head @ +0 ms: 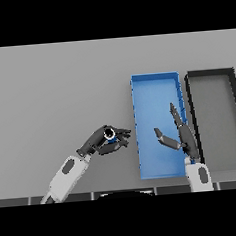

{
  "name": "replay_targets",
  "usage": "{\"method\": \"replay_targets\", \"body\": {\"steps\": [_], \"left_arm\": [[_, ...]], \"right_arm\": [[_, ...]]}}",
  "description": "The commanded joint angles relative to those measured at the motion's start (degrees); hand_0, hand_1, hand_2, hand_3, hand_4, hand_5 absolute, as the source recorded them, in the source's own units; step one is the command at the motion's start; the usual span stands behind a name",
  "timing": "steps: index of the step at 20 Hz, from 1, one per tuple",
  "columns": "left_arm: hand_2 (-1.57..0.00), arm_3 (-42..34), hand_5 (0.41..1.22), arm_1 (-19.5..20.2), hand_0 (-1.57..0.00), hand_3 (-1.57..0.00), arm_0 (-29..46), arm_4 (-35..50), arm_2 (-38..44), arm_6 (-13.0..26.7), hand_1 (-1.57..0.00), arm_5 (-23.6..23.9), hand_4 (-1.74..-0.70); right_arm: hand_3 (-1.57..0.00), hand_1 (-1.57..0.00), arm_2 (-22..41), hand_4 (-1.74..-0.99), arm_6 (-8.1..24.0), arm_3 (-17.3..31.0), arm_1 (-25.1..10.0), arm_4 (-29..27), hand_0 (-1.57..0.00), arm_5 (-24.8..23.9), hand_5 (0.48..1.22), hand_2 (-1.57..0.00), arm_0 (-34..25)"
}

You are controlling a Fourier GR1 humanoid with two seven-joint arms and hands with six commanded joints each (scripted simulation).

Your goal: Pick up the blue pipe and place it into the blue bin.

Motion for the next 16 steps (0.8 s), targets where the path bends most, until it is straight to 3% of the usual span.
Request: {"method": "replay_targets", "body": {"steps": [1, 8, 12, 16], "left_arm": [[-1.55, -2.19, 1.21, 0.55, -1.54, -1.44, 0.12, 0.47, -0.18, 1.26, -1.54, 0.02, -1.72], [-1.57, -5.79, 1.219, 0.33, -1.56, -1.44, -3.58, 1.99, -1.01, 9.53, -1.57, -0.27, -1.73], [-1.57, -6.7, 1.219, 0.81, -1.57, -1.44, -2.79, 1.61, -1.19, 9.95, -1.57, -1.41, -1.73], [-1.57, -7.13, 1.22, 0.85, -1.57, -1.44, -1.93, 0.48, -1.11, 9.88, -1.57, -1.56, -1.73]], "right_arm": [[0.0, 0.0, -0.29, -1.221, -0.25, -0.21, -0.41, -0.15, 0.0, 0.09, 0.631, 0.0, -0.22], [0.0, 0.0, -0.17, -1.189, -2.27, 0.49, -0.39, 0.21, 0.0, 0.22, 0.631, 0.0, 0.34], [0.0, 0.0, -0.74, -1.174, -0.58, 1.4, -0.89, -1.47, 0.0, 1.63, 0.629, 0.0, -1.15], [0.0, 0.0, -1.41, -1.209, -0.32, 3.57, -1.35, -3.21, 0.0, 3.34, 0.623, 0.0, -2.65]]}}
